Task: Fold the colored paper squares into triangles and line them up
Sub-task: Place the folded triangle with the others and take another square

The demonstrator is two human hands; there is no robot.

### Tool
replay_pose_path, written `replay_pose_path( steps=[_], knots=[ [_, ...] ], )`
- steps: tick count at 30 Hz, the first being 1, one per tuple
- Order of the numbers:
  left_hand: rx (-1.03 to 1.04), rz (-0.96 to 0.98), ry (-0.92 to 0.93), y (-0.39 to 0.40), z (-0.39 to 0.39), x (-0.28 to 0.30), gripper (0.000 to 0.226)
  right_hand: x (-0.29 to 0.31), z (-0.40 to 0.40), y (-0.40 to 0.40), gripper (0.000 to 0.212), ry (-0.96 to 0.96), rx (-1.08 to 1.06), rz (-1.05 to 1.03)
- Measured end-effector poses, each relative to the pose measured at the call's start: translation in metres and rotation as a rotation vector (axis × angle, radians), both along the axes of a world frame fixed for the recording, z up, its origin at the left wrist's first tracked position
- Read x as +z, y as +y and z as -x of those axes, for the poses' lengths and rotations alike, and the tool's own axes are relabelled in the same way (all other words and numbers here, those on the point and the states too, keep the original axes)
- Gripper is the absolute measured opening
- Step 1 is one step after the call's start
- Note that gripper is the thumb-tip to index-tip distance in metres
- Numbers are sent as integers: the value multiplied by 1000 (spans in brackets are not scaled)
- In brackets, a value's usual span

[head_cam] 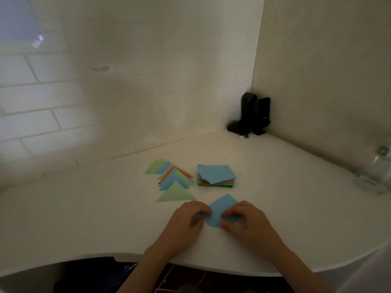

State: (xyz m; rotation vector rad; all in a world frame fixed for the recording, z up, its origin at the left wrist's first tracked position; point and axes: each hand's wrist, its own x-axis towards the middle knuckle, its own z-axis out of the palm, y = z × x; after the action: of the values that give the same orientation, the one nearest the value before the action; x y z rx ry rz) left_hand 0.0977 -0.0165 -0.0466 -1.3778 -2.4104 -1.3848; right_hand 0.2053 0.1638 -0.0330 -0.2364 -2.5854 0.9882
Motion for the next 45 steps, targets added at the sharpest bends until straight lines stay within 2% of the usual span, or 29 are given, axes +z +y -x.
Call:
replay_pose_path(
  steps=[2,6,10,13,18,21,23,28,34,36,40,42,45],
  knots=[
    [-8,55,-7,-3,-1,4,34,-4,2,-5,31,-30,-29,-92],
    [-8,129,50,-3,-7,9,44,-2,4,-5,8,-30,-27,-141],
    [-13,195,186,1,-11,15,46,2,7,5,10,-96,58,-146],
    [0,257,291,7,-10,19,37,9,10,13,3,-112,140,-95],
    [41,273,432,15,-11,20,14,16,7,20,11,-78,174,-101],
    [51,257,455,17,-18,20,12,12,0,22,18,0,159,-100],
    [47,245,388,18,-24,21,17,11,-5,21,14,21,168,-103],
    [105,211,199,15,-27,21,15,4,-19,18,24,39,231,-126],
    [211,273,66,16,-19,17,28,-1,-21,11,25,82,117,-107],
    [232,294,47,18,-19,16,34,-3,-16,9,29,107,64,-114],
    [306,353,92,24,-24,16,65,-6,-9,4,33,167,-28,-131],
    [350,350,129,26,-25,13,65,-6,-7,2,34,160,-63,-168],
    [355,360,133,27,-23,13,48,-6,-6,1,31,124,-88,-196]
  ],
)
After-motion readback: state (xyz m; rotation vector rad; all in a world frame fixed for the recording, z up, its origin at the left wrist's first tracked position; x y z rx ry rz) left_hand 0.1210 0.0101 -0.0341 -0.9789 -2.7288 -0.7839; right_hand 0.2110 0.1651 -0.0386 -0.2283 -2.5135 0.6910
